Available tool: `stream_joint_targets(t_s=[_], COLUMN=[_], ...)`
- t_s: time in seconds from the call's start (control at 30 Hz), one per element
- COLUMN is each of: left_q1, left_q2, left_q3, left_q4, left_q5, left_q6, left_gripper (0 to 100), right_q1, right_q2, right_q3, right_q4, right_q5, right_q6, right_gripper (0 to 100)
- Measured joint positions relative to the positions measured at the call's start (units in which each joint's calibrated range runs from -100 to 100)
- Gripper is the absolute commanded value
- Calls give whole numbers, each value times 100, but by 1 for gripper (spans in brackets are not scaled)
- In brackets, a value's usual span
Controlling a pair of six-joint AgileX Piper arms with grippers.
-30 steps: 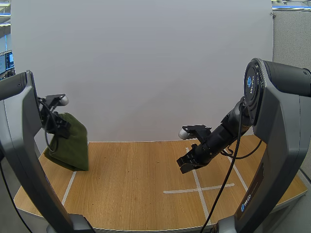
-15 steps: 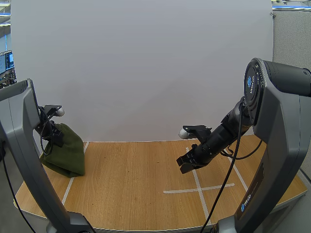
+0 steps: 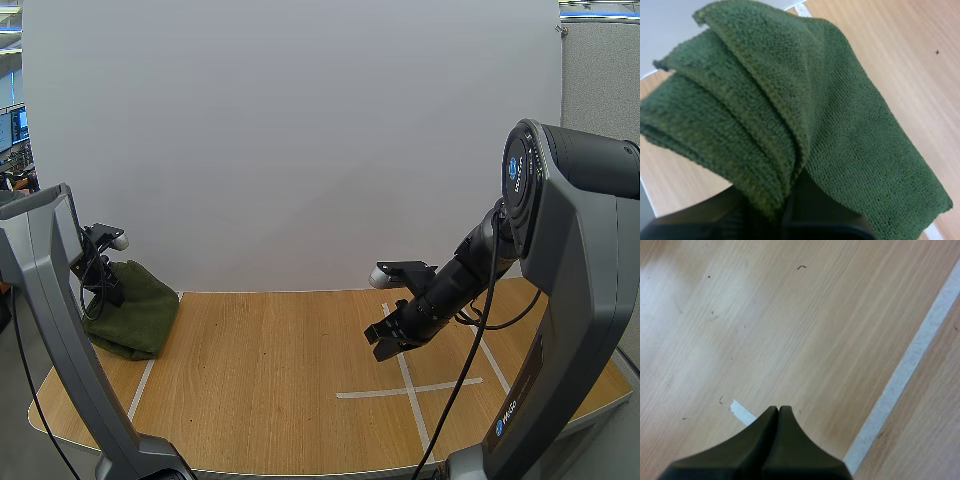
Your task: Fold the towel
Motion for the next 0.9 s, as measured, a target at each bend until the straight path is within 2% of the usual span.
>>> stream_joint_targets(t_s=[0.17,0.9], left_q1=[0,0], left_q2=[74,204], left_q3=[-136,-162], left_q4=[206,330], left_q5=[0,-339], left_q6=[17,-58], left_gripper=[0,0], right_q1=[0,0], right_q2=[0,0], right_q3=[0,0], right_q4=[-47,-102], right_q5=[0,0], right_q6=[42,61], right_gripper=[0,0])
